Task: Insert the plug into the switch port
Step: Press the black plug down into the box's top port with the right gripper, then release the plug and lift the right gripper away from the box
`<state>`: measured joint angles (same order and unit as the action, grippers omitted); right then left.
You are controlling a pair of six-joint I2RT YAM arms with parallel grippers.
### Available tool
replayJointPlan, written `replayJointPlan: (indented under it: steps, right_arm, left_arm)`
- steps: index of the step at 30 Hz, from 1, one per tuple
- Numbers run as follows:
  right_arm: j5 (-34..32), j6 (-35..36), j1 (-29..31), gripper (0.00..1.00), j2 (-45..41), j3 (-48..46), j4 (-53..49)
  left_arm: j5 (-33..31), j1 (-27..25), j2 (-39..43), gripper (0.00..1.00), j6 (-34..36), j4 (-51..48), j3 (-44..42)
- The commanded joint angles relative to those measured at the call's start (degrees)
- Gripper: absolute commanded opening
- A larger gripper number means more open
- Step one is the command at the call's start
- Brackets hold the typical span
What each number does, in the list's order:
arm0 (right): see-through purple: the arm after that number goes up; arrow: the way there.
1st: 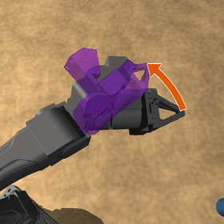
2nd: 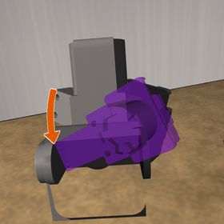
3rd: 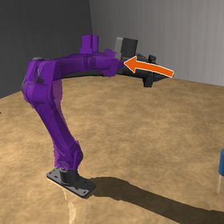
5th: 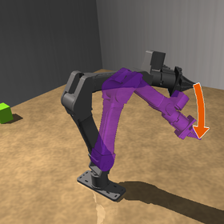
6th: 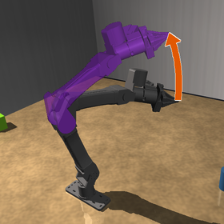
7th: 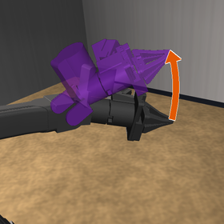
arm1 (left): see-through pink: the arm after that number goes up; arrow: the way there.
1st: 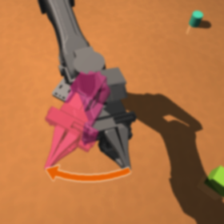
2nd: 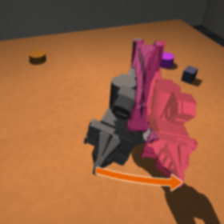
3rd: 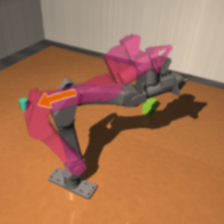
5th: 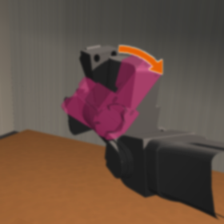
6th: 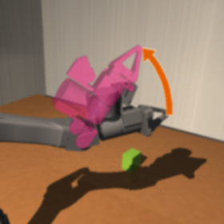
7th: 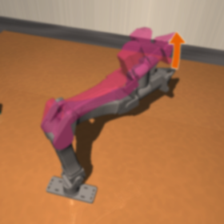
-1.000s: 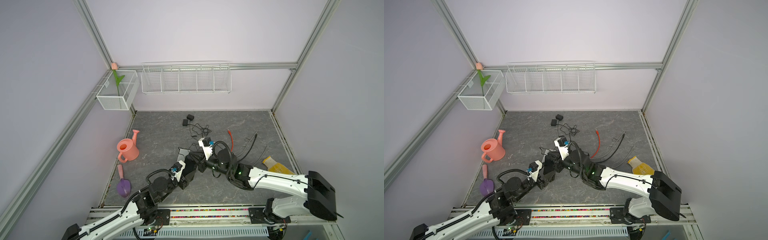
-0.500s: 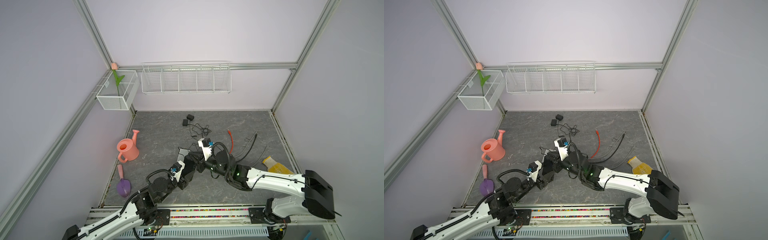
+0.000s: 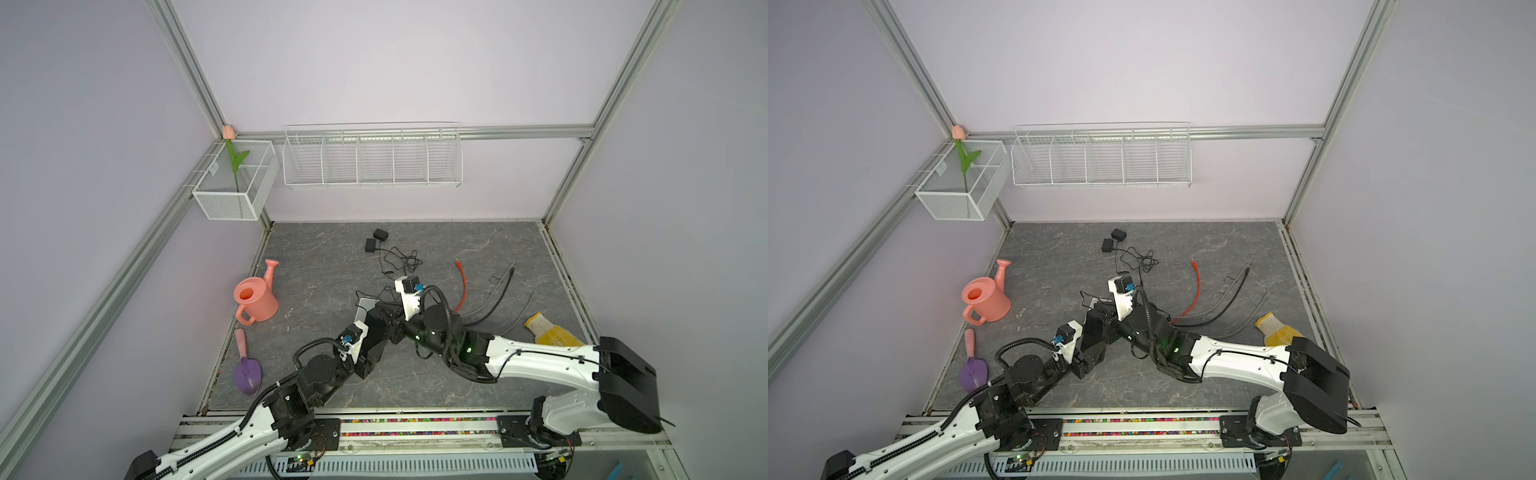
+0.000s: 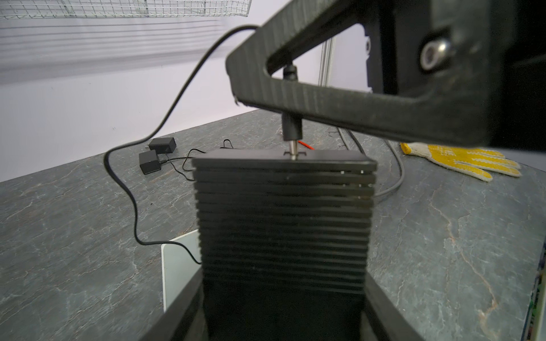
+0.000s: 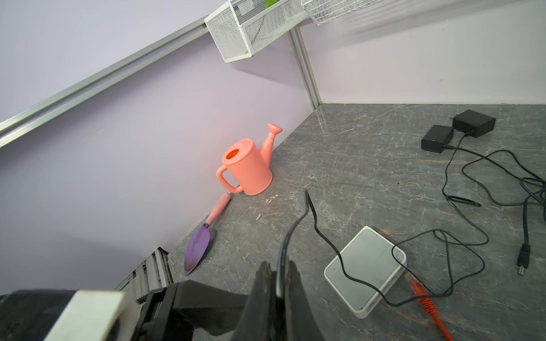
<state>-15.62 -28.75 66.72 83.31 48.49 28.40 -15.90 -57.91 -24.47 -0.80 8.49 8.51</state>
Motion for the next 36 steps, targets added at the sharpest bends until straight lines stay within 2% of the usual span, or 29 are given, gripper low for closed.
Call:
replayJointPlan:
  steps: [1, 17, 24, 31, 32, 34, 35, 36]
  right_arm:
    - [1.8, -2.5, 2.8, 0.07, 6.4, -5.6, -22.8]
    - [-3.7, -7.9, 5.8, 0.07, 9.8, -4.5, -26.6]
    - [-3.8, -9.0, 6.7, 0.06, 11.1, -3.6, -27.5]
    - [-5.0, -7.0, 6.7, 0.07, 8.9, -0.8, -32.2]
    - [-5.3, -5.8, 6.4, 0.1, 8.3, 0.6, -34.1]
    - [-5.6, -2.5, 5.4, 0.22, 6.2, 5.2, -39.3]
    - [-5.1, -0.7, 4.7, 0.3, 5.0, 6.8, -40.9]
    - [-4.0, 1.3, 3.6, 0.43, 2.9, 8.3, -42.4]
  left_arm:
    - [-1.5, -0.4, 3.7, 0.0, 0.9, 33.1, 8.0]
    - [-4.8, -0.4, 3.4, 0.0, 1.3, 37.4, 7.8]
    - [-6.0, -0.4, 2.5, 0.0, 1.1, 39.6, 7.8]
    - [-6.5, -0.4, 2.7, 0.0, 1.1, 36.6, 7.5]
    - [-7.4, -0.4, 2.8, 0.0, 0.9, 35.5, 7.0]
    - [-8.7, -0.4, 3.5, 0.0, 0.5, 33.1, 4.9]
    - [-9.7, -0.5, 3.9, 0.0, 0.4, 31.2, 4.3]
    - [-10.8, -0.4, 4.1, 0.0, -0.1, 28.5, 3.7]
